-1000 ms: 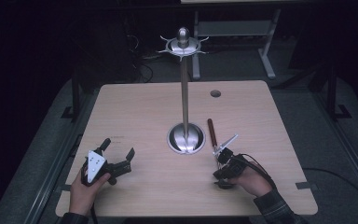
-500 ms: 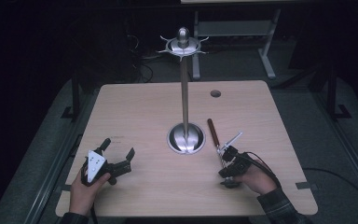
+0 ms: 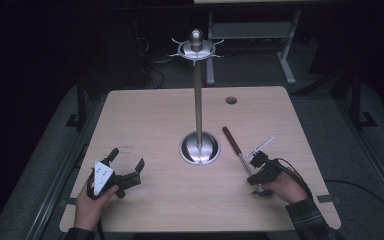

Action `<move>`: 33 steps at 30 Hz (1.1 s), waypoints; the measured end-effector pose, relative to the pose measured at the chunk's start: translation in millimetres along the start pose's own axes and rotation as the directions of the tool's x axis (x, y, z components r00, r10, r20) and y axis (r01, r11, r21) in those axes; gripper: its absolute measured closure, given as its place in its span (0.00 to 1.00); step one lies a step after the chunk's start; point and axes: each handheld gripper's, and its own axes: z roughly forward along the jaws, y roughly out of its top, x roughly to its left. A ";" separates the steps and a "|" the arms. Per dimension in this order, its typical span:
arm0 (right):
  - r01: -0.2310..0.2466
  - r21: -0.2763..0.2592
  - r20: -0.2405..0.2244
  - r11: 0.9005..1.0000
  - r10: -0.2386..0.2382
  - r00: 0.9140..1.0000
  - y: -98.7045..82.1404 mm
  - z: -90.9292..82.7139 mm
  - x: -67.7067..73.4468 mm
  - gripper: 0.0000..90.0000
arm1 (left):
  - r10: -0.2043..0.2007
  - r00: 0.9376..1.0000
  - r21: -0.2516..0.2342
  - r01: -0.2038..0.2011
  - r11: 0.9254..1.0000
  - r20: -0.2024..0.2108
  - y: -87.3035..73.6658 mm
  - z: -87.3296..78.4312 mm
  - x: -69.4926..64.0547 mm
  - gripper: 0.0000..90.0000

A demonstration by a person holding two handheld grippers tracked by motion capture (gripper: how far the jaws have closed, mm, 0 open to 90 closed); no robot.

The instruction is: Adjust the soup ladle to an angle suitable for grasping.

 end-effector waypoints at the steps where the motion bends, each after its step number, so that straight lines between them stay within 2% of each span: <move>1: -0.013 0.003 0.009 1.000 0.013 1.000 -1.5 -1.3 -4.0 1.00 | 0.000 1.000 0.000 0.000 1.000 0.000 0.0 0.0 0.0 0.00; 6: -0.041 -0.001 0.034 0.999 0.041 0.999 -5.1 -4.7 -14.6 1.00 | 0.000 1.000 0.000 0.000 1.000 0.000 0.0 0.0 0.0 0.00; 9: -0.052 -0.006 0.032 0.999 0.053 0.998 -6.3 -6.4 -18.6 1.00 | 0.000 1.000 0.000 0.000 1.000 0.000 0.0 0.0 0.1 0.00; 14: -0.085 -0.024 0.062 0.996 0.086 0.994 -9.7 -12.7 -31.1 1.00 | 0.000 1.000 0.001 0.000 1.000 0.000 0.0 0.2 0.2 0.00; 16: -0.084 -0.029 0.074 0.996 0.086 0.994 -10.0 -14.1 -34.2 1.00 | -0.002 1.000 0.003 0.002 1.000 -0.001 0.1 0.3 0.3 0.00; 22: -0.077 -0.031 0.072 0.997 0.079 0.994 -9.8 -16.2 -39.5 1.00 | -0.003 1.000 0.003 0.003 1.000 -0.002 0.1 0.4 0.2 0.00; 25: -0.072 -0.059 0.051 0.996 0.075 0.996 -8.7 -21.1 -39.2 1.00 | -0.004 1.000 0.003 0.004 1.000 -0.001 0.1 0.3 0.5 0.00; 33: -0.068 -0.116 0.033 0.991 0.072 0.997 0.2 -32.9 -38.9 1.00 | 0.007 1.000 0.008 -0.007 1.000 -0.003 0.2 0.0 0.7 0.00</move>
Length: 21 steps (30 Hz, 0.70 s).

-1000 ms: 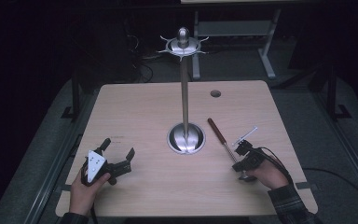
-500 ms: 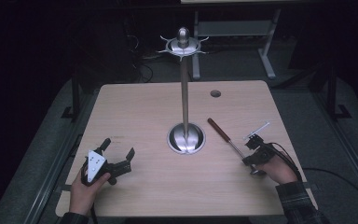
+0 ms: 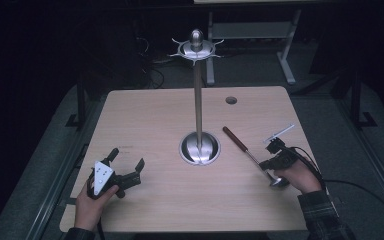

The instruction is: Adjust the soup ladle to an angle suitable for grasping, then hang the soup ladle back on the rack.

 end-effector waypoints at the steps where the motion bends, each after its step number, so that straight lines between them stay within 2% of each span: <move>1: 0.006 -0.007 -0.002 1.000 -0.006 1.000 1.4 -0.6 -0.4 0.98 | -0.005 1.000 -0.002 0.005 1.000 -0.001 0.0 0.3 -0.2 0.00; 13: 0.019 -0.052 -0.021 0.998 -0.021 1.000 30.3 -2.9 -5.0 0.93 | -0.005 1.000 -0.004 0.005 1.000 -0.002 0.1 0.6 -0.4 0.00; 21: 0.034 -0.031 -0.006 0.999 -0.034 0.999 54.0 0.0 -6.2 0.89 | -0.005 1.000 -0.003 0.005 1.000 -0.002 0.1 0.5 -0.3 0.00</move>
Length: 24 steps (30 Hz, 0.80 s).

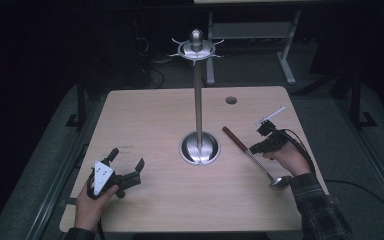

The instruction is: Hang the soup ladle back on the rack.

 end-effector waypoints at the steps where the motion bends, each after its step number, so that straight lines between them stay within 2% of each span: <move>1: 0.003 0.005 0.002 1.000 -0.003 1.000 3.4 0.8 -0.2 0.88 | 0.000 1.000 0.000 0.000 1.000 0.000 0.0 0.0 0.0 0.00; 8: 0.011 0.023 0.009 1.000 -0.011 1.000 21.3 14.5 -4.1 0.82 | 0.000 1.000 0.000 0.000 1.000 0.001 0.0 -0.1 0.1 0.00; 16: 0.022 0.054 0.020 0.998 -0.023 1.000 26.5 34.3 -11.7 0.79 | 0.000 1.000 -0.003 0.000 1.000 0.003 -0.1 -0.7 0.1 0.00; 24: 0.033 0.082 0.027 0.996 -0.035 0.999 30.5 51.1 -12.3 0.77 | 0.001 1.000 -0.004 -0.001 1.000 0.003 -0.2 -0.8 -0.1 0.00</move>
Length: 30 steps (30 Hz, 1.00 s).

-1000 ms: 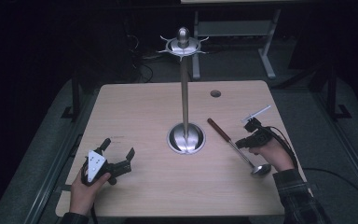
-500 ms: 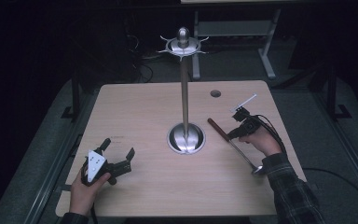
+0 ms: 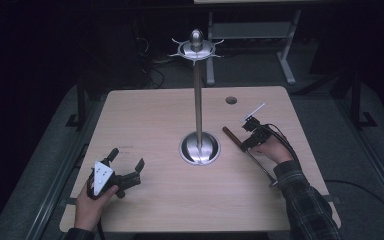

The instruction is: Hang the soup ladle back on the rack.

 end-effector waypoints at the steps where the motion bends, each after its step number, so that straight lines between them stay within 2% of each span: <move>1: 0.000 0.000 0.000 1.000 0.000 1.000 0.0 0.0 0.0 0.77 | 0.000 1.000 0.000 0.000 1.000 0.000 0.0 0.0 0.0 0.00; 7: 0.012 0.028 0.042 1.000 -0.014 0.999 1.7 9.5 0.1 0.77 | 0.000 1.000 -0.003 0.000 1.000 0.001 0.0 -0.2 0.0 0.00; 11: 0.016 0.030 0.041 0.999 -0.017 0.999 2.0 11.2 1.0 0.77 | 0.000 1.000 -0.004 0.000 1.000 0.000 0.0 -0.3 -0.2 0.00; 17: 0.020 0.034 0.068 0.999 -0.022 0.997 2.8 15.1 4.0 0.77 | 0.000 1.000 -0.004 0.000 1.000 0.001 -0.1 -0.3 -0.3 0.00; 21: -0.019 0.030 0.068 0.999 0.017 0.998 2.6 15.5 5.7 0.79 | 0.001 1.000 -0.006 -0.001 1.000 0.001 -0.1 -0.5 -0.3 0.00; 28: -0.037 0.003 0.072 0.999 0.037 0.997 -0.2 15.7 6.9 0.81 | -0.002 1.000 -0.007 0.002 1.000 0.002 -0.1 -0.6 -0.1 0.00; 30: -0.054 -0.008 0.058 0.998 0.055 0.997 -3.0 14.6 5.5 0.81 | -0.003 1.000 -0.008 0.003 1.000 0.001 -0.1 -0.5 0.5 0.00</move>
